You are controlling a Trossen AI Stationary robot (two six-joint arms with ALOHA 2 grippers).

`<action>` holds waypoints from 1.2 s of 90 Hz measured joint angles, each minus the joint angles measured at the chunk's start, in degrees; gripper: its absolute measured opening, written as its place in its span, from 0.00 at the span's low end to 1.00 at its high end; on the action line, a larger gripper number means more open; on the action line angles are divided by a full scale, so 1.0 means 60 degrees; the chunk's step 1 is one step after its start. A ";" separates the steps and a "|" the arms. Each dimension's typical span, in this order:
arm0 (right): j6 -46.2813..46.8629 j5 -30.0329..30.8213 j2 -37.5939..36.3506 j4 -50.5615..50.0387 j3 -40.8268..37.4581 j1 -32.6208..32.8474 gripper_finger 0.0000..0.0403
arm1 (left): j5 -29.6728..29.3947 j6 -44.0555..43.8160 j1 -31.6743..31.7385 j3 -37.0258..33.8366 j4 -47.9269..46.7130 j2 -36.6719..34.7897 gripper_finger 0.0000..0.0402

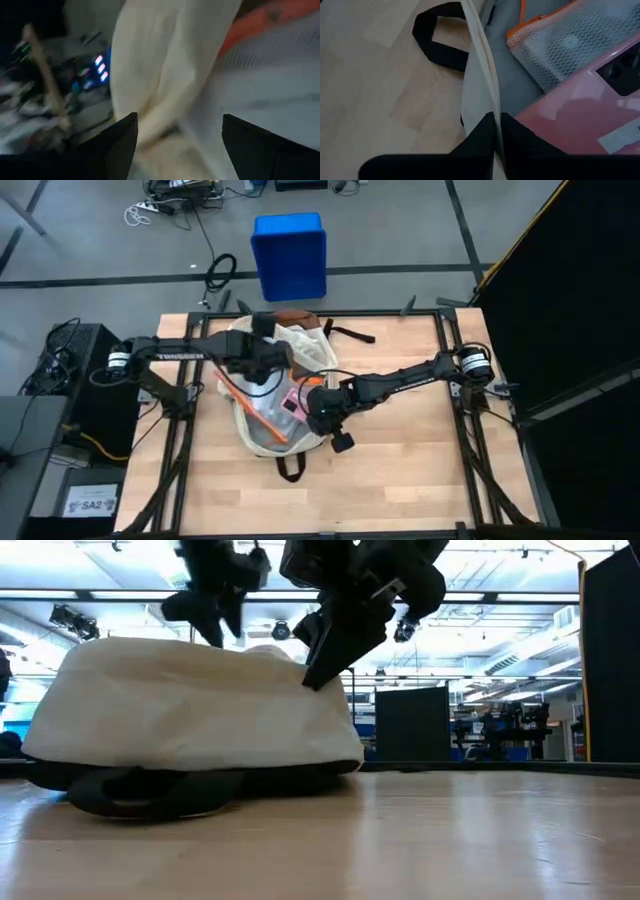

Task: Unpack backpack
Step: Close the white backpack

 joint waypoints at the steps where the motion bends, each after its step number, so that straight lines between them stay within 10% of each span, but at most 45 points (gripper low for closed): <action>1: 0.0000 0.0000 0.0000 0.0000 0.0000 0.0000 0.00 | 0.0085 0.0113 0.0068 0.0000 0.0123 -0.0012 0.63; 108: 0.0202 -0.0092 0.0004 -0.0069 0.0004 -0.0023 0.00 | 0.3733 -0.0233 0.4877 -0.3121 0.3841 -0.2739 0.63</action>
